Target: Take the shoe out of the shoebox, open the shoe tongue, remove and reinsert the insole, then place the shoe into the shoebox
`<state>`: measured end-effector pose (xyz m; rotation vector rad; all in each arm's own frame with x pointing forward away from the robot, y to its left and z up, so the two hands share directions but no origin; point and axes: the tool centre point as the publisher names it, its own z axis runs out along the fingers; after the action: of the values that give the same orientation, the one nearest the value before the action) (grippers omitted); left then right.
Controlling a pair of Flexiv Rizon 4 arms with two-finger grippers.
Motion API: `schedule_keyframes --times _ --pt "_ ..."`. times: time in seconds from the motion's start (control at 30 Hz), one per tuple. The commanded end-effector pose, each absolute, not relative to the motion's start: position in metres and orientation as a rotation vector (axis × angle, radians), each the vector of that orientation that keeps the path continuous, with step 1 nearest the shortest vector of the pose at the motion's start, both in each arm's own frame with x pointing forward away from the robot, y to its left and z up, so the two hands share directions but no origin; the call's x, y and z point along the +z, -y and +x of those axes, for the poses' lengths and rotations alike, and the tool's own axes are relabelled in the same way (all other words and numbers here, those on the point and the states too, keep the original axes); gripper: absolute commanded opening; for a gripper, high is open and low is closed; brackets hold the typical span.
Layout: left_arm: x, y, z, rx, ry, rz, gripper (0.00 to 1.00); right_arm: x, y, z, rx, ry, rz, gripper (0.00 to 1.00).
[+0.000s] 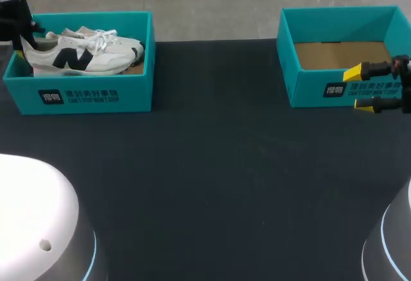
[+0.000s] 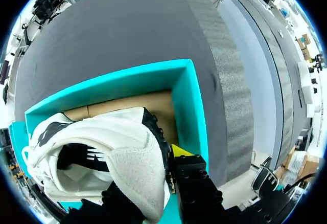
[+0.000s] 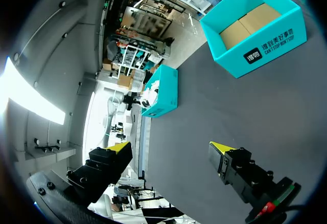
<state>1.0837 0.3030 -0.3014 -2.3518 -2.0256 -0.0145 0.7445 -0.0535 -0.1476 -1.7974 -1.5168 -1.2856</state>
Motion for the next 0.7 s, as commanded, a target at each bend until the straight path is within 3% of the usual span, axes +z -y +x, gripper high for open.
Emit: schedule_keyframes --times 0.03,0.7 --pt "-0.259 -0.302 1.075 -0.038 2.056 -2.345 0.0 -0.147 0.053 0.744 -1.282 1.517 -1.802 1.0" --pt "-0.196 -0.306 1.08 -0.09 2.048 -2.376 0.0 -0.147 0.053 0.744 -1.282 1.517 -1.802 1.0"
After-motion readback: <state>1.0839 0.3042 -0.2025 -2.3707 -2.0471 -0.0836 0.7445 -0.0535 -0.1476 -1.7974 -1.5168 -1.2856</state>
